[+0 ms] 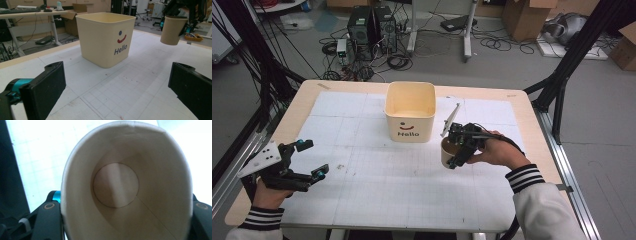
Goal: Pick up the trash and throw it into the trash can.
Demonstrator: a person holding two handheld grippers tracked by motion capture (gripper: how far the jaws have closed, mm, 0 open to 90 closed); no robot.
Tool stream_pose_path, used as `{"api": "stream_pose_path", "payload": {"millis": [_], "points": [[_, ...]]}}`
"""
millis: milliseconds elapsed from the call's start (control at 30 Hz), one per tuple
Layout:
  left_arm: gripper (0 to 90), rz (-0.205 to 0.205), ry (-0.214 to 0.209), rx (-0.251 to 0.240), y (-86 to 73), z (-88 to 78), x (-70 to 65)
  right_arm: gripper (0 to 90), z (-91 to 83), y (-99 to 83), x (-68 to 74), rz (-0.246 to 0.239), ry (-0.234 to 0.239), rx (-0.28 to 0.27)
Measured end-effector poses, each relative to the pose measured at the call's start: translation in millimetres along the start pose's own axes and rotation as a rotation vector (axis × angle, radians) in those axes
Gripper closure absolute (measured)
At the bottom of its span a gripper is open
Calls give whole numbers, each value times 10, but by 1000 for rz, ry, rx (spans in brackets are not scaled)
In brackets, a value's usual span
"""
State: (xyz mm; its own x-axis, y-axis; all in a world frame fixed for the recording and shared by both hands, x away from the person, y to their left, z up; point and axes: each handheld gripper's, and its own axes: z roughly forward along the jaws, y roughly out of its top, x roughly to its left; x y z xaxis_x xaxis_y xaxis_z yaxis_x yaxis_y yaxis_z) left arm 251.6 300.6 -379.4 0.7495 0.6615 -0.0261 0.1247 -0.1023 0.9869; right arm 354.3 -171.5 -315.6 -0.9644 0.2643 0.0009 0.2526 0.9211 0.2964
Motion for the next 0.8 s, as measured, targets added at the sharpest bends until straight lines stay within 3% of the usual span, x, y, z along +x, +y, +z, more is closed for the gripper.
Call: {"api": "stream_pose_path", "payload": {"millis": [367, 800], "points": [[18, 0, 2, 1, 0, -2, 3, 340, -237, 120, -69, -33, -4, 9], [18, 0, 3, 4, -3, 1, 8, 342, -580, 263, -201, -41, -26, 4]]}}
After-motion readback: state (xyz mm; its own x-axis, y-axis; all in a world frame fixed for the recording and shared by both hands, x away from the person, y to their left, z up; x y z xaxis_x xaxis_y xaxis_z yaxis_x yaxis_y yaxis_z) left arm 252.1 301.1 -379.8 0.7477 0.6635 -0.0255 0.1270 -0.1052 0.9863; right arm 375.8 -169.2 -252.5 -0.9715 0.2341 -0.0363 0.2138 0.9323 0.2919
